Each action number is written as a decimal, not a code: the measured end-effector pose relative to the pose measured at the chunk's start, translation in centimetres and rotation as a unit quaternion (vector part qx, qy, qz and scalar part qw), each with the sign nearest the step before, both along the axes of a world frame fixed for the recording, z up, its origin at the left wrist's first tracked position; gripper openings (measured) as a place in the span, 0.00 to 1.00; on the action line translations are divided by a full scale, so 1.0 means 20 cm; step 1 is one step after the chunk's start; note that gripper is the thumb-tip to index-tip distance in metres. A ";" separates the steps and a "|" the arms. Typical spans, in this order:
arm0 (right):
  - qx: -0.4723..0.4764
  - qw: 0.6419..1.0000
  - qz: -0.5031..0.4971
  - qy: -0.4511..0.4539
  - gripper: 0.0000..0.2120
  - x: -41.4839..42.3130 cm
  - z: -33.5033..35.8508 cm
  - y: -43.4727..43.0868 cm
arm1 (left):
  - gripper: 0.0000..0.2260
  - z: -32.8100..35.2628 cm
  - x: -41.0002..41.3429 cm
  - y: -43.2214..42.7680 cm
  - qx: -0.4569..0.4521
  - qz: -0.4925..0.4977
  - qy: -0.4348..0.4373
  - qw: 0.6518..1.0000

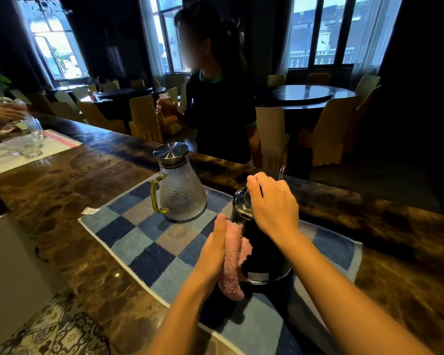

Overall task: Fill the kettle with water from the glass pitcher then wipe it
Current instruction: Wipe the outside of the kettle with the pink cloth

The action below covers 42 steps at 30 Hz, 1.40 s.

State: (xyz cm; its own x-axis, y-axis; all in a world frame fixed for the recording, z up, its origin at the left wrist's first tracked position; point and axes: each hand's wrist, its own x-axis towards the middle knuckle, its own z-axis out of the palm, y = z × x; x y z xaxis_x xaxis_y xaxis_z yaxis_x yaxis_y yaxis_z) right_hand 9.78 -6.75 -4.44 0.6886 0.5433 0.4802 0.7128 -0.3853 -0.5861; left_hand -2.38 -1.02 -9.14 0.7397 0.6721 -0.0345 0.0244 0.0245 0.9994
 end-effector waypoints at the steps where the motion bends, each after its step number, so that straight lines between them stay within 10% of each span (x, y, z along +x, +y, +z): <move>1: 0.001 1.000 0.001 0.000 0.15 0.00 0.00 0.00 | 0.29 -0.03 -0.02 -0.01 -0.040 0.026 -0.003 0.999; 8: 0.006 1.000 0.002 0.009 0.17 0.00 0.00 0.00 | 0.16 -0.23 -0.08 -0.23 0.036 0.213 -0.059 0.975; 19: 0.000 1.000 -0.005 -0.005 0.15 0.00 0.00 0.00 | 0.09 0.16 -0.03 -0.04 0.510 0.017 0.110 0.853; 22: 0.005 1.000 -0.004 -0.010 0.16 0.00 0.00 0.00 | 0.14 0.25 0.02 0.02 0.307 -0.059 0.129 0.941; 28: 0.004 1.000 -0.002 0.002 0.16 0.00 0.00 0.00 | 0.23 0.10 -0.01 -0.06 0.088 0.005 0.033 0.996; 35: 0.011 1.000 -0.005 0.007 0.17 0.00 0.00 0.00 | 0.32 -0.07 -0.04 -0.13 -0.081 0.175 -0.033 0.981; 42: 0.008 1.000 -0.002 0.003 0.17 0.00 0.00 0.00 | 0.06 -0.20 -0.03 -0.36 -0.070 0.296 -0.065 0.951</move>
State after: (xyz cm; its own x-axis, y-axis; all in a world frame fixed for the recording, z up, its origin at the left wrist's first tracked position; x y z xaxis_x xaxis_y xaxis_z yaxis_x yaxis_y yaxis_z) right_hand 9.72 -6.77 -4.39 0.6937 0.5325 0.4850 0.7077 -0.3787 -0.5965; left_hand -3.07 -8.25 -13.07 0.2385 0.9672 -0.0880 -0.1586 0.1281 0.9790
